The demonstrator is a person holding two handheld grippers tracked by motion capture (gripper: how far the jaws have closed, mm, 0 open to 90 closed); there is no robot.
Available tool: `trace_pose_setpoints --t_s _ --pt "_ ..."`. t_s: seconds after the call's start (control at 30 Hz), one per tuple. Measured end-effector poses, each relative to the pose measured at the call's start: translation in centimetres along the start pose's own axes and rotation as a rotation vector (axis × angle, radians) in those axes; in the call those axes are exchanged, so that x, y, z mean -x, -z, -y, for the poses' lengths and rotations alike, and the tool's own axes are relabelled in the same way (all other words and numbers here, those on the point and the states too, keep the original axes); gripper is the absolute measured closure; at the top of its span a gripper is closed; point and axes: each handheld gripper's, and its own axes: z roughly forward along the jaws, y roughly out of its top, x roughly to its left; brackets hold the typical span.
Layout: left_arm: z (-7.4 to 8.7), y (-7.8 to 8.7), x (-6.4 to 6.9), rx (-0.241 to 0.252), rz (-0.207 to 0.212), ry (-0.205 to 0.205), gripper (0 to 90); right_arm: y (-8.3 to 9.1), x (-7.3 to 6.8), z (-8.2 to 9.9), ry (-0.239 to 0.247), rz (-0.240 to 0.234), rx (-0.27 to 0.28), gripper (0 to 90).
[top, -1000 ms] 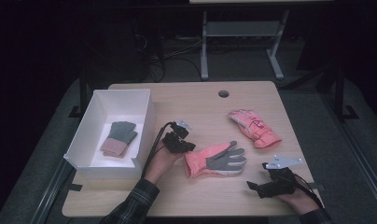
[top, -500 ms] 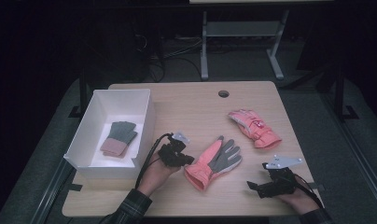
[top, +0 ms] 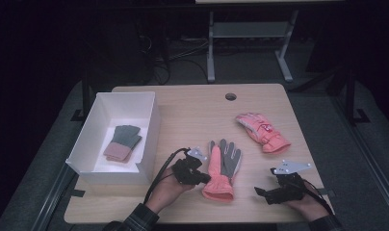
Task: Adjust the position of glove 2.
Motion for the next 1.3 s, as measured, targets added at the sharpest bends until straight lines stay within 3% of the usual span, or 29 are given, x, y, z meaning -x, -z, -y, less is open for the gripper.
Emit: trace_pose_setpoints --t_s 0.2,0.37,0.73,0.97,1.1,1.17,1.2,1.3 --pt "-0.9 -1.4 1.0 -0.003 0.039 -0.041 89.8 0.0 0.1 0.0 -0.003 0.001 0.000 4.8" --pt "-1.5 -2.2 1.7 -0.015 0.047 -0.068 89.8 0.0 0.0 0.0 0.005 0.003 -0.004 4.8" --pt "-2.5 -3.4 2.2 -0.009 0.064 -0.083 89.8 0.1 0.1 0.1 0.001 0.001 0.000 4.8" --pt "-2.1 -2.4 1.9 0.027 0.060 -0.083 89.0 0.2 0.1 0.0 0.008 -0.002 -0.017 4.7" --pt "-0.6 -0.6 0.9 0.073 0.018 -0.073 78.7 0.4 0.0 -0.2 -0.003 -0.021 -0.061 2.6" --pt "-0.2 -0.3 0.7 0.070 0.006 -0.075 72.0 0.7 -0.1 -0.4 0.009 -0.020 -0.067 2.6" --pt "0.5 0.2 0.3 0.066 -0.038 -0.092 68.6 0.8 -0.1 -0.6 0.011 -0.023 -0.066 2.6" --pt "1.1 0.6 0.0 0.061 -0.067 -0.104 54.3 1.0 -0.2 -0.7 0.007 -0.011 -0.066 2.6"
